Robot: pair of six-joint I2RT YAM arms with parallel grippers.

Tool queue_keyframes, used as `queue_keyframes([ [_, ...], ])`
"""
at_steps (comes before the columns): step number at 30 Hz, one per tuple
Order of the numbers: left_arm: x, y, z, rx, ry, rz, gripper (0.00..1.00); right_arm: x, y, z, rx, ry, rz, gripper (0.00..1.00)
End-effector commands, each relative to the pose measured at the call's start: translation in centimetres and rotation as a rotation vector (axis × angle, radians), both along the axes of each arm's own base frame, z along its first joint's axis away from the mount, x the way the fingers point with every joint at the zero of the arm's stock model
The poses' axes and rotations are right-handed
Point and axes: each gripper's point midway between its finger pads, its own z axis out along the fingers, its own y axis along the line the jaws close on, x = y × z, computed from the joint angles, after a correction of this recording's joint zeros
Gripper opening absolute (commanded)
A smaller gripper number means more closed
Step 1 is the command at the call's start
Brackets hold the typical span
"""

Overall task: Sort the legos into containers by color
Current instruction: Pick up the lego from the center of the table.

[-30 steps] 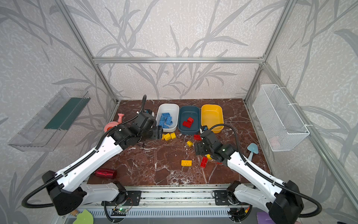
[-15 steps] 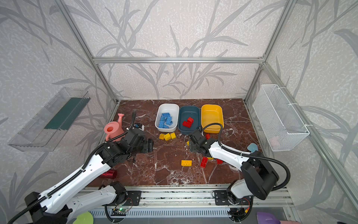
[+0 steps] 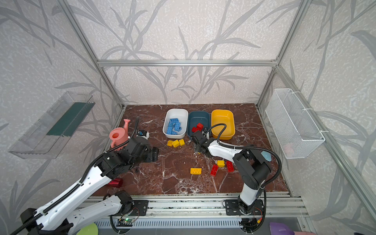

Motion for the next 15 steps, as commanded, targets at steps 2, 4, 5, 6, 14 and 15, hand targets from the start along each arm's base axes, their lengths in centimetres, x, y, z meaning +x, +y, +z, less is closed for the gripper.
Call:
queue_keyframes([
  [2, -0.1, 0.1, -1.4, 0.038, 0.027, -0.018, 0.85, 1.1, -0.7, 0.1, -0.024, -0.029, -0.059, 0.91],
  [4, -0.1, 0.2, -1.6, 0.04, 0.038, -0.015, 0.85, 1.2, -1.2, -0.2, -0.029, -0.023, -0.072, 0.91],
  [5, -0.2, 0.2, -1.8, 0.042, 0.043, -0.015, 0.84, 1.3, -1.3, -0.4, -0.03, -0.021, -0.078, 0.91],
  [6, -0.2, 0.2, -1.7, 0.038, 0.04, -0.015, 0.85, 1.3, -1.6, -0.5, -0.031, -0.018, -0.086, 0.91],
  [14, -0.1, 0.3, -1.8, 0.033, 0.031, -0.011, 0.84, 2.0, -1.9, -1.6, -0.018, 0.003, -0.084, 0.87],
  [15, -0.1, 0.3, -1.8, 0.033, 0.034, -0.01, 0.84, 2.0, -1.8, -1.7, -0.02, 0.006, -0.078, 0.85],
])
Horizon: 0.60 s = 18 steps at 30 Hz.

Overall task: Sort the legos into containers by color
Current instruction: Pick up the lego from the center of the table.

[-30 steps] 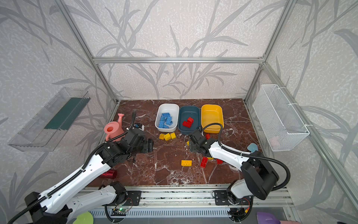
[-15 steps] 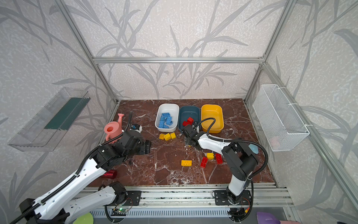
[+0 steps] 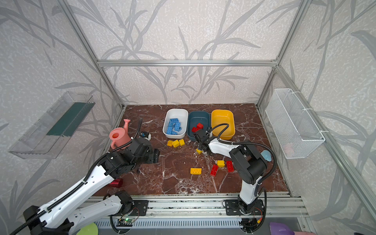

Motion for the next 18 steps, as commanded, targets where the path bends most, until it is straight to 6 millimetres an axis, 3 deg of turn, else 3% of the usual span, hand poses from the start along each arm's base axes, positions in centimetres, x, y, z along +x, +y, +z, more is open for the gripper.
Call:
queue_keyframes([
  [1, 0.0, 0.2, -0.2, 0.007, -0.001, 0.0, 0.84, 0.7, 0.6, 0.0, 0.006, -0.008, 0.006, 0.83],
  [9, -0.1, 0.3, -0.5, 0.007, 0.002, 0.004, 0.84, 1.1, 0.8, -1.0, 0.015, 0.023, 0.01, 0.75],
  [18, -0.1, 0.6, -0.5, 0.013, -0.002, 0.013, 0.84, 0.4, 1.1, -0.5, -0.005, 0.092, 0.067, 0.61],
])
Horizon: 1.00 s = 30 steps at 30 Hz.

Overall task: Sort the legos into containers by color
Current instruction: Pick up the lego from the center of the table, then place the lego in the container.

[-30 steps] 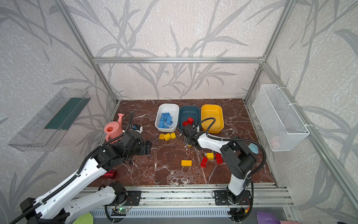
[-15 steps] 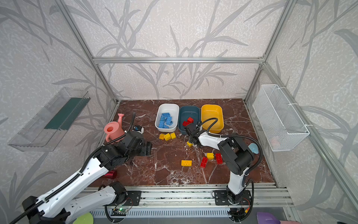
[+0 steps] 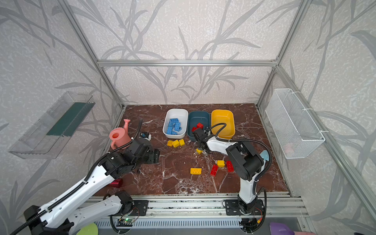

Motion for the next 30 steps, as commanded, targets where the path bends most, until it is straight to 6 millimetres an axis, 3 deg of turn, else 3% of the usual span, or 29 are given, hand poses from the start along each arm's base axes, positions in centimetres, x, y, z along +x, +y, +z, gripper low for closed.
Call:
queue_keyframes([
  [1, -0.1, 0.7, -0.2, 0.015, -0.004, 0.014, 0.84, -0.5, -0.1, 0.5, -0.016, 0.045, 0.026, 0.6],
  [8, -0.1, 0.8, -0.3, 0.018, -0.002, 0.018, 0.84, -2.0, 0.1, 2.6, 0.011, 0.039, 0.055, 0.59],
  [12, -0.1, 1.1, -0.2, 0.026, -0.004, 0.025, 0.84, -3.1, 1.1, 4.3, -0.004, 0.036, 0.155, 0.59],
  [13, -0.1, 1.2, -0.2, 0.027, -0.008, 0.03, 0.84, -3.2, 1.3, 5.8, 0.002, 0.01, 0.175, 0.59],
  [20, -0.2, 1.5, 0.1, 0.022, -0.026, 0.037, 0.84, -4.6, 3.1, 9.6, 0.07, -0.004, 0.33, 0.59],
  [26, -0.2, 1.3, -0.1, 0.022, -0.014, 0.026, 0.84, -3.3, 4.5, 13.6, 0.117, -0.115, 0.384, 0.58],
  [30, -0.2, 1.0, -0.3, 0.021, -0.008, 0.013, 0.84, -1.3, 5.6, 15.3, 0.12, -0.139, 0.405, 0.58],
])
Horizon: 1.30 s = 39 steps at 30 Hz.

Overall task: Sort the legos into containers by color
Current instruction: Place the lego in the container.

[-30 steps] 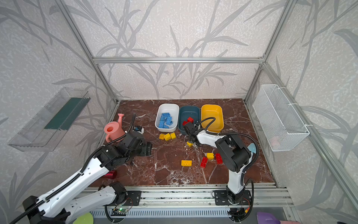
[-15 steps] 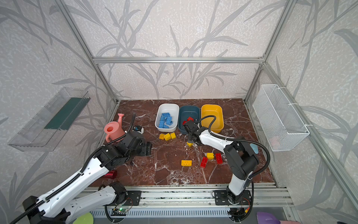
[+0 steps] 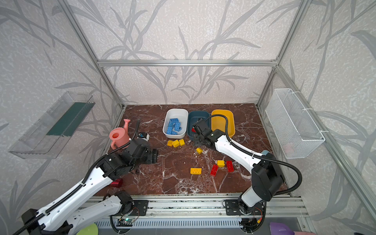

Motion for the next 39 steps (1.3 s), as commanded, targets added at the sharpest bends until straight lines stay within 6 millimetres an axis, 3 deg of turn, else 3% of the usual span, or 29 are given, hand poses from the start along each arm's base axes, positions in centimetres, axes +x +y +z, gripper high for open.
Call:
queue_keyframes([
  [1, -0.1, 0.2, -0.5, 0.022, 0.013, -0.009, 0.84, 1.6, 1.0, 1.5, 0.01, -0.019, 0.042, 0.58],
  [5, -0.1, 0.1, -0.5, 0.012, 0.018, -0.014, 0.84, 4.2, 1.8, 2.0, 0.032, -0.023, 0.041, 0.58],
  [6, -0.1, 0.0, -0.5, 0.007, 0.019, -0.016, 0.84, 5.1, 2.1, 0.9, 0.025, 0.0, 0.039, 0.58],
  [13, 0.1, -0.4, -1.3, -0.018, 0.063, -0.026, 0.84, 10.1, 3.5, -1.6, 0.038, 0.048, 0.026, 0.57],
  [18, 0.1, -0.5, -1.7, -0.025, 0.079, -0.03, 0.84, 12.2, 3.9, -4.0, 0.035, 0.093, 0.021, 0.58],
  [25, 0.2, -0.8, -2.2, -0.016, 0.106, -0.046, 0.84, 13.8, 4.2, -5.8, 0.029, 0.129, 0.019, 0.6],
  [29, 0.1, -1.0, -2.5, -0.01, 0.127, -0.062, 0.84, 14.1, 3.8, -5.6, 0.036, 0.128, 0.01, 0.73],
  [32, 0.1, -1.3, -2.5, -0.01, 0.136, -0.079, 0.84, 14.1, 3.5, -4.9, 0.039, 0.118, 0.006, 0.81],
  [39, 0.5, -2.2, -2.0, -0.027, 0.132, -0.108, 0.84, 12.6, 2.2, -1.7, 0.056, 0.076, 0.013, 0.86],
])
